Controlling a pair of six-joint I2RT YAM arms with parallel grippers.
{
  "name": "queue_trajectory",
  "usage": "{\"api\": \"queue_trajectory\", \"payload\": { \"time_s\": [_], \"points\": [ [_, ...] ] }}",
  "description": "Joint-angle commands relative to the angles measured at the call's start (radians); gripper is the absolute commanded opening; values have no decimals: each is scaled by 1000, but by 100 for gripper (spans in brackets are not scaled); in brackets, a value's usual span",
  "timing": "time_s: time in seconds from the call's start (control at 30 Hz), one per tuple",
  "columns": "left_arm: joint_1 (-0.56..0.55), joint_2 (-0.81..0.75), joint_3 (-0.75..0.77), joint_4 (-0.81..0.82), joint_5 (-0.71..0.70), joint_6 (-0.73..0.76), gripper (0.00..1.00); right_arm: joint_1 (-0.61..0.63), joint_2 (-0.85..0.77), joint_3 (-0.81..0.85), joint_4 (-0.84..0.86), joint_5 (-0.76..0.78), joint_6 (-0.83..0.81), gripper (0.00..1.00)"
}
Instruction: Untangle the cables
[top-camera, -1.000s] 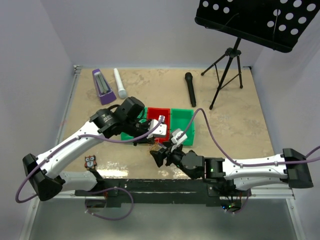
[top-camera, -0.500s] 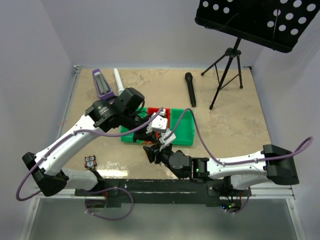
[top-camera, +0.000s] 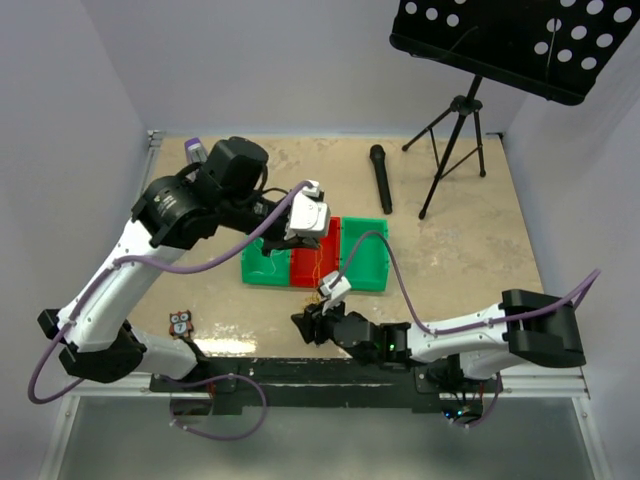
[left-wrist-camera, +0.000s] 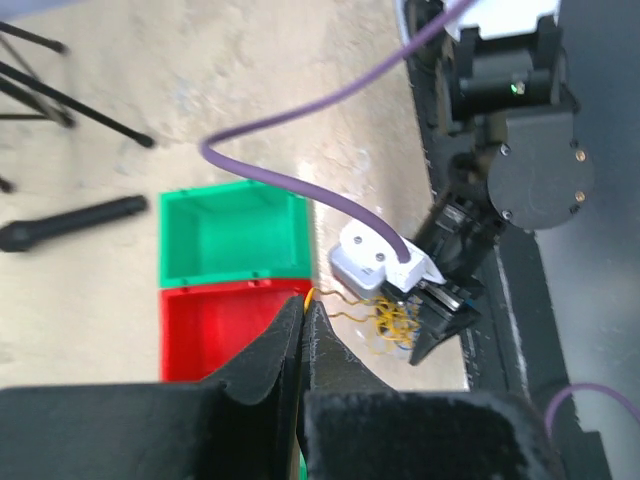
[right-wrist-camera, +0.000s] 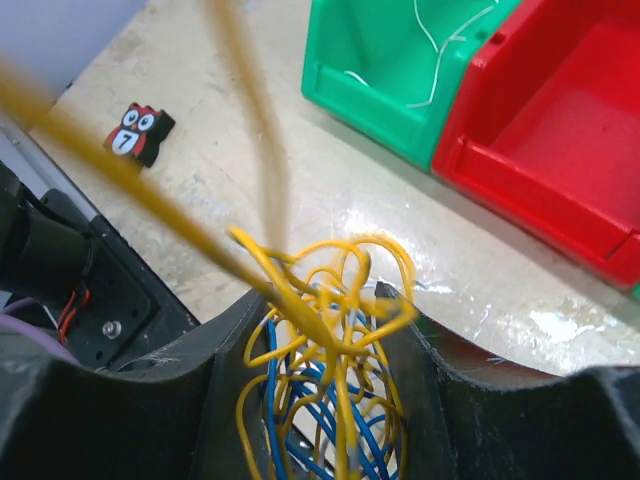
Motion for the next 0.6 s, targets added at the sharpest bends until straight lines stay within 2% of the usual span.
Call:
{"api": "queue_trajectory", "payload": {
  "time_s": [0.0, 0.3, 0.57],
  "points": [
    [-3, -14, 148, 88, -62, -28, 0, 11, 8, -38, -5, -25, 94, 48],
    [-3, -143, 155, 452, -278, -51, 0, 18, 77, -27, -50, -48, 189, 50],
    [-3, -234, 29, 821, -449, -41, 0, 27, 84, -66, -60, -60, 301, 51]
  ]
}}
